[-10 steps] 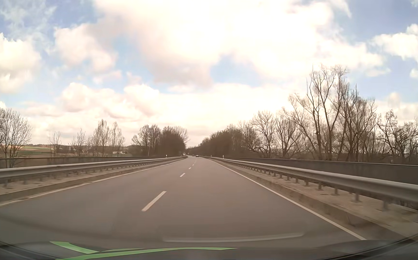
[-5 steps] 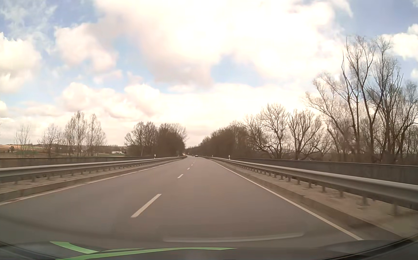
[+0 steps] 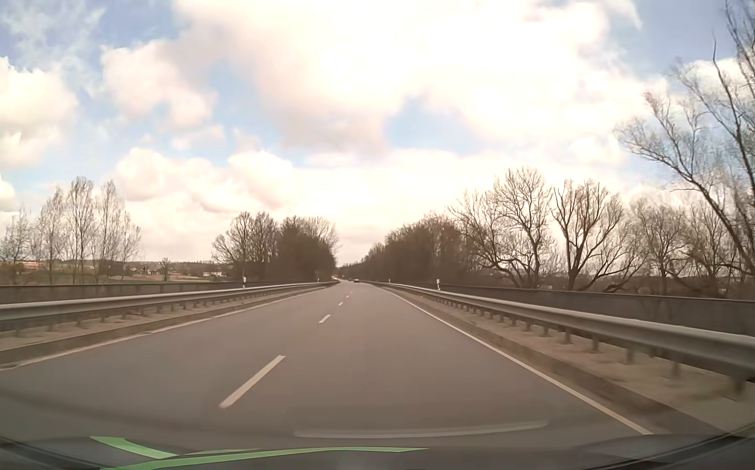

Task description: Follow the waypoints while adhering to traffic rules and regulations

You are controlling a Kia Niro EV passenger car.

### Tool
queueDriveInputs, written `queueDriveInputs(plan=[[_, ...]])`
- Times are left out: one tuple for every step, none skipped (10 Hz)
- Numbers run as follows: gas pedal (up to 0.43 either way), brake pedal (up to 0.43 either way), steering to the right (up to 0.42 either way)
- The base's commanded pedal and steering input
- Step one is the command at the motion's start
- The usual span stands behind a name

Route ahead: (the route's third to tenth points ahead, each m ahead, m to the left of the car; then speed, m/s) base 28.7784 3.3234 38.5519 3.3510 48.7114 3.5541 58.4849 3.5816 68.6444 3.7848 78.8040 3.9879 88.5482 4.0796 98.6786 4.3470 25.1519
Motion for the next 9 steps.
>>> queueDriveInputs(plan=[[0.220,0.000,-0.002],[0.220,0.000,-0.002],[0.220,0.000,-0.002],[0.220,0.000,-0.002],[0.220,0.000,-0.003],[0.220,0.000,-0.002],[0.220,0.000,-0.002],[0.220,0.000,-0.001],[0.220,0.000,-0.001]])
